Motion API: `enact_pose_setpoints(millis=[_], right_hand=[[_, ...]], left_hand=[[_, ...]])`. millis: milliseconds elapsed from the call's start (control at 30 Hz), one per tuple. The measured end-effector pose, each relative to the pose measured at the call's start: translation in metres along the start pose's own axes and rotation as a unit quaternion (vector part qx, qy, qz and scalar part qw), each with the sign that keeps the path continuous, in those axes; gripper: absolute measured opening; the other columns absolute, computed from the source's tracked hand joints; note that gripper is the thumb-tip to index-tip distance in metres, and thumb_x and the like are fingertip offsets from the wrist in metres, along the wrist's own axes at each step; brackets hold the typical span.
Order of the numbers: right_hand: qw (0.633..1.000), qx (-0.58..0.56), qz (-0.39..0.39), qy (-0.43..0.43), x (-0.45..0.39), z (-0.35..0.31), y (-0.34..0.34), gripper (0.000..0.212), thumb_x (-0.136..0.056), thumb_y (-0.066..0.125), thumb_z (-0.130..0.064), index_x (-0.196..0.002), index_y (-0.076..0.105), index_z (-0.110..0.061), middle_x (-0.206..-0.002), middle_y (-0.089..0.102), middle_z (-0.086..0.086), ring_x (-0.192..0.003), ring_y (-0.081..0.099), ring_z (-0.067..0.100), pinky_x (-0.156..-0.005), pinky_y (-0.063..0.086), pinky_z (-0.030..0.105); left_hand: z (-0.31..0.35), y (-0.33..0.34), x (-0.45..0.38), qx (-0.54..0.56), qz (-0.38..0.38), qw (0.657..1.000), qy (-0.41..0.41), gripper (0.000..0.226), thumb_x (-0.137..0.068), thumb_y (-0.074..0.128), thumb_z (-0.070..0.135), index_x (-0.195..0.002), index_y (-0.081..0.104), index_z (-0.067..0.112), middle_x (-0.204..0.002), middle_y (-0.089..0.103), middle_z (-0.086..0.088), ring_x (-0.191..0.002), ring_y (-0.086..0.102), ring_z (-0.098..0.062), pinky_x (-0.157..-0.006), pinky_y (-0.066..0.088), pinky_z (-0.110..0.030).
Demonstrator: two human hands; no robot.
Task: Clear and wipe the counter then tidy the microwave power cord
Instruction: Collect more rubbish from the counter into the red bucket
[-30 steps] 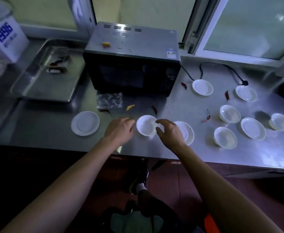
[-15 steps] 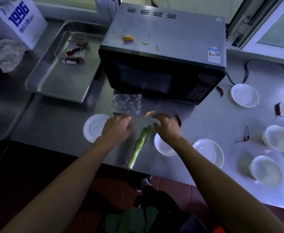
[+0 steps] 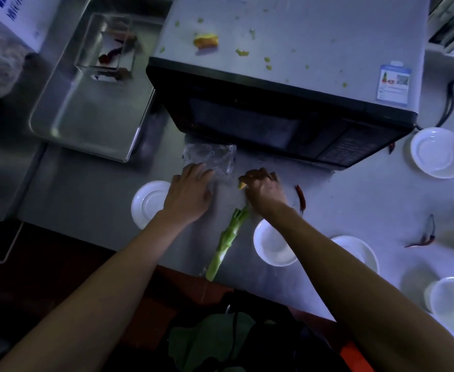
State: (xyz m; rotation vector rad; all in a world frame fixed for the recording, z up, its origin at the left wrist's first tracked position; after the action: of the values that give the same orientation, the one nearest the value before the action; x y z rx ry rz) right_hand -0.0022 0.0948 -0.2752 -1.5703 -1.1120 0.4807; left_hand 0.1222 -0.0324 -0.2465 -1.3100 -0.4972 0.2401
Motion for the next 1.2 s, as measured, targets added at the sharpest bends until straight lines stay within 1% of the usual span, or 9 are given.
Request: enact_pose_setpoints(millis=[167,267,400,633,800,933,1033,1100,1200], right_hand=[[1.000,0.026,-0.005,-0.007,-0.010,0.002,0.006,0.032,-0.089,0.062,-0.009,-0.117,0.068,-0.023,-0.124,0.059,0.009,-0.119,0.047,0.031,-0.095,0.037,0.043],[1.000,0.026,0.000,0.003,-0.014,0.007,0.010,0.024,-0.091,0.064,-0.018,-0.114,0.070,-0.020,-0.119,0.060,0.011,-0.116,0.048,0.033,-0.091,0.037,0.042],[1.000,0.009,0.007,0.026,-0.016,0.012,0.010,0.023,-0.096,0.060,-0.027,-0.114,0.070,-0.017,-0.120,0.059,0.013,-0.117,0.048,0.034,-0.091,0.038,0.043],[0.997,-0.011,0.030,0.070,-0.011,0.021,0.009,0.025,-0.100,0.053,-0.035,-0.110,0.067,-0.017,-0.115,0.062,0.011,-0.110,0.052,0.031,-0.090,0.036,0.044],[0.991,-0.056,0.059,0.107,-0.005,0.020,0.005,0.026,-0.099,0.054,-0.039,-0.106,0.068,-0.019,-0.109,0.066,0.008,-0.107,0.055,0.030,-0.090,0.036,0.043],[0.979,-0.112,0.087,0.143,0.005,0.019,0.000,0.024,-0.097,0.059,-0.037,-0.103,0.069,-0.016,-0.102,0.069,0.009,-0.096,0.061,0.031,-0.086,0.048,0.046],[0.974,-0.127,0.108,0.156,0.012,0.016,-0.002,0.022,-0.096,0.061,-0.034,-0.102,0.069,-0.015,-0.098,0.069,0.009,-0.090,0.063,0.030,-0.080,0.051,0.048],[0.970,-0.133,0.117,0.167,0.015,0.014,-0.003,0.019,-0.096,0.062,-0.033,-0.102,0.069,-0.016,-0.098,0.068,0.009,-0.090,0.063,0.030,-0.080,0.051,0.046],[0.962,-0.143,0.131,0.193,0.017,0.010,-0.005,0.017,-0.094,0.064,-0.033,-0.101,0.069,-0.019,-0.096,0.068,0.007,-0.086,0.063,0.028,-0.073,0.053,0.042]], left_hand=[[-0.003,-0.003,-0.008,-0.007,0.017,1.000,0.017,0.053,-0.079,0.068,0.016,-0.130,0.053,0.018,-0.147,0.044,-0.001,-0.129,0.047,-0.031,-0.084,0.049,-0.047],[-0.004,-0.006,-0.013,-0.008,0.026,0.999,0.024,0.053,-0.078,0.066,0.015,-0.129,0.053,0.017,-0.146,0.045,0.000,-0.125,0.050,-0.032,-0.081,0.051,-0.047],[-0.007,-0.002,-0.020,-0.015,0.019,0.999,0.026,0.054,-0.076,0.065,0.016,-0.128,0.053,0.017,-0.144,0.047,-0.002,-0.124,0.051,-0.033,-0.080,0.053,-0.048],[-0.020,0.007,-0.034,-0.044,-0.024,0.998,0.025,0.070,-0.076,0.070,0.021,-0.141,0.046,0.016,-0.150,0.042,-0.008,-0.136,0.038,-0.033,-0.092,0.047,-0.052],[-0.021,0.016,-0.050,-0.066,-0.076,0.993,0.059,0.076,-0.076,0.066,0.028,-0.147,0.038,0.020,-0.160,0.027,-0.007,-0.146,0.024,-0.034,-0.102,0.040,-0.051],[-0.016,0.022,-0.062,-0.067,-0.092,0.988,0.102,0.078,-0.080,0.065,0.026,-0.152,0.033,0.021,-0.162,0.022,-0.008,-0.148,0.019,-0.034,-0.107,0.035,-0.054],[-0.016,0.020,-0.069,-0.055,-0.072,0.988,0.125,0.073,-0.082,0.064,0.022,-0.150,0.038,0.019,-0.160,0.029,-0.007,-0.146,0.025,-0.033,-0.105,0.037,-0.055],[-0.018,0.018,-0.074,-0.033,-0.048,0.989,0.135,0.062,-0.084,0.062,0.020,-0.144,0.047,0.017,-0.157,0.036,-0.008,-0.144,0.030,-0.034,-0.102,0.040,-0.054],[-0.019,0.016,-0.080,0.001,-0.026,0.989,0.144,0.044,-0.088,0.059,0.017,-0.132,0.061,0.017,-0.151,0.047,-0.006,-0.142,0.036,-0.032,-0.101,0.042,-0.052]])
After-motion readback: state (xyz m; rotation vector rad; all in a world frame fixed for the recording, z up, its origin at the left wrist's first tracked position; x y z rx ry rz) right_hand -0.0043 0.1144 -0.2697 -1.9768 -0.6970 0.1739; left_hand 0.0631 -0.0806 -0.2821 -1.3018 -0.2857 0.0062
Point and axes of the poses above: each hand's wrist, its own x-axis away from the middle knuckle, its own y-axis out of the palm, z = x × y, the point moved 6 cm from there along -x, towards the middle knuckle
